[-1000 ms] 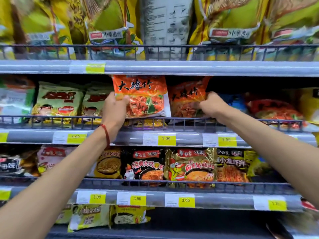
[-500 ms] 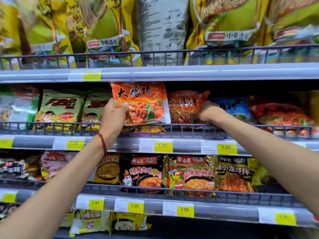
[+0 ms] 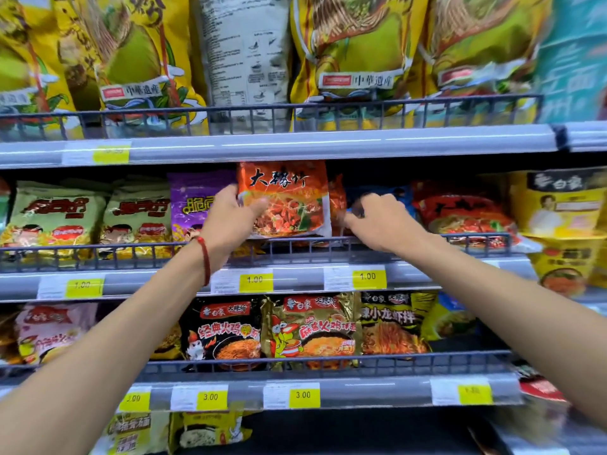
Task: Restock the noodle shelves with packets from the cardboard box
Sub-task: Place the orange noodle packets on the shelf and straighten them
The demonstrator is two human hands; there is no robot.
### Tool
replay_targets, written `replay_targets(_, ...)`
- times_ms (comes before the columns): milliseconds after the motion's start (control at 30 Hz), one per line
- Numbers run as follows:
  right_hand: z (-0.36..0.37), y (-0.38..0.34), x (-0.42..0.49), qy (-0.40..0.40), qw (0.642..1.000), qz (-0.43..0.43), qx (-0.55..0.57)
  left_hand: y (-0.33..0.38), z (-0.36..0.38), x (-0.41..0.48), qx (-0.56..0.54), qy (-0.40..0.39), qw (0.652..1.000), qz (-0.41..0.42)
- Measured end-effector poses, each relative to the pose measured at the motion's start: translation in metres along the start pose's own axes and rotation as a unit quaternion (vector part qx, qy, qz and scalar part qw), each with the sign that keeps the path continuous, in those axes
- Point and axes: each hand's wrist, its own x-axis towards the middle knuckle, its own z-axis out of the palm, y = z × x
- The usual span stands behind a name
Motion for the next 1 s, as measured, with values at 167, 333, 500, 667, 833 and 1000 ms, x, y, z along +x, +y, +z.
replay_targets(167,-0.012,0.01,-0.021,0.03,0.996,-0.054,0.063,0.005,0.035,0.013,0.076,-0.026,0.997,-0.008)
replay_targets(333,-0.011,0.014,-0.037,0.051,0.991,-0.099,0.079,0.002,0.049,0.017,0.206,0.016,0.978,0.001)
replay_targets(500,-0.009,0.012,-0.045,0.063,0.985,-0.13,0.097,-0.004,0.056,0.022,0.339,0.024,0.94,0.003)
replay_targets(667,-0.007,0.01,-0.05,0.064,0.982,-0.141,0.106,-0.003,0.06,0.019,0.362,0.037,0.931,-0.001)
replay_targets(833,-0.006,0.01,-0.051,0.061,0.981,-0.132,0.124,-0.002,0.062,0.016,0.354,0.051,0.934,-0.002)
replay_targets(1000,-0.01,0.006,-0.055,0.065,0.98,-0.148,0.12,0.001,0.057,0.014,0.341,0.046,0.939,0.007)
